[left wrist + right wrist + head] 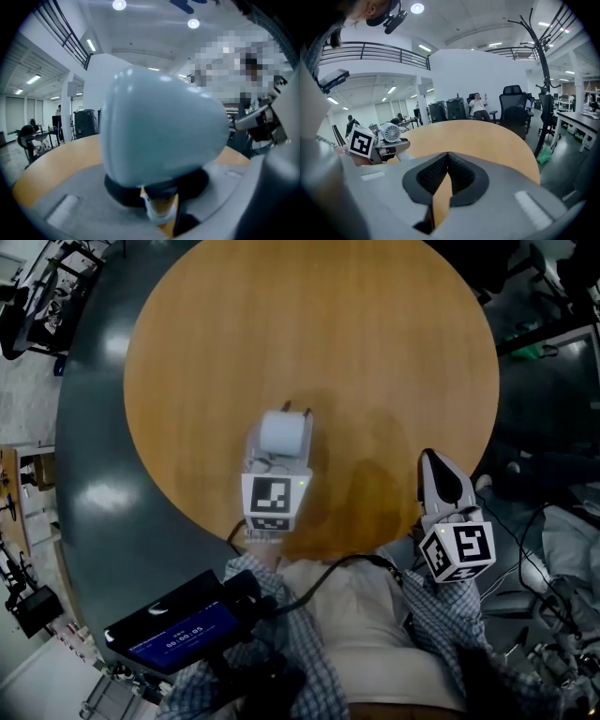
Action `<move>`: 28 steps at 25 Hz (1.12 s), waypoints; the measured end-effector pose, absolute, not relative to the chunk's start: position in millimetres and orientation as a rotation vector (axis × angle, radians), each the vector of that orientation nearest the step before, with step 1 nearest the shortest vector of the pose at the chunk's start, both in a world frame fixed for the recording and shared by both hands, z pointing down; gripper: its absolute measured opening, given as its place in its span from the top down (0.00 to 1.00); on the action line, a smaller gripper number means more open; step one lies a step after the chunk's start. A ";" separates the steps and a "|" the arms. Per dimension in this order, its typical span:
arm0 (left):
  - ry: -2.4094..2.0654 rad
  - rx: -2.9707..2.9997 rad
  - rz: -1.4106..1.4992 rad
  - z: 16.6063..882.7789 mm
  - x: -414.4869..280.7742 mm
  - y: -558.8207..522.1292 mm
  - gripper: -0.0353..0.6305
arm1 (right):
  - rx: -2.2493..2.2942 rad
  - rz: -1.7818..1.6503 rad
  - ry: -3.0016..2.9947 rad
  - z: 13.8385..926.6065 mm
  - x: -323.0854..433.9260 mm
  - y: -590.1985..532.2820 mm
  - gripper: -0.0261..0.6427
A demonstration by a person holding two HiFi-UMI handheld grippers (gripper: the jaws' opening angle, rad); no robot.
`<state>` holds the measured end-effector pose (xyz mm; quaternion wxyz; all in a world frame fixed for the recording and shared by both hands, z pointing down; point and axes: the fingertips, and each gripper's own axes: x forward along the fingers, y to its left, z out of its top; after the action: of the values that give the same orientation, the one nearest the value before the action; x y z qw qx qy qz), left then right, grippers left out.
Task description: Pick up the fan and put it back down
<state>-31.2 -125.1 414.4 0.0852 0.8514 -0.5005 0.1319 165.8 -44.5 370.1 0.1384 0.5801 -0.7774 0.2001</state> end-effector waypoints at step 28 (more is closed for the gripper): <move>-1.419 2.621 0.348 379.9 -35.1 -120.4 0.76 | 1.770 0.414 -2.404 356.2 142.4 -92.2 0.96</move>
<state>-35.1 -120.4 379.9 0.0703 0.8713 -0.4717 0.1158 142.4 -92.2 356.2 0.0641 0.5861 -0.7960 0.1371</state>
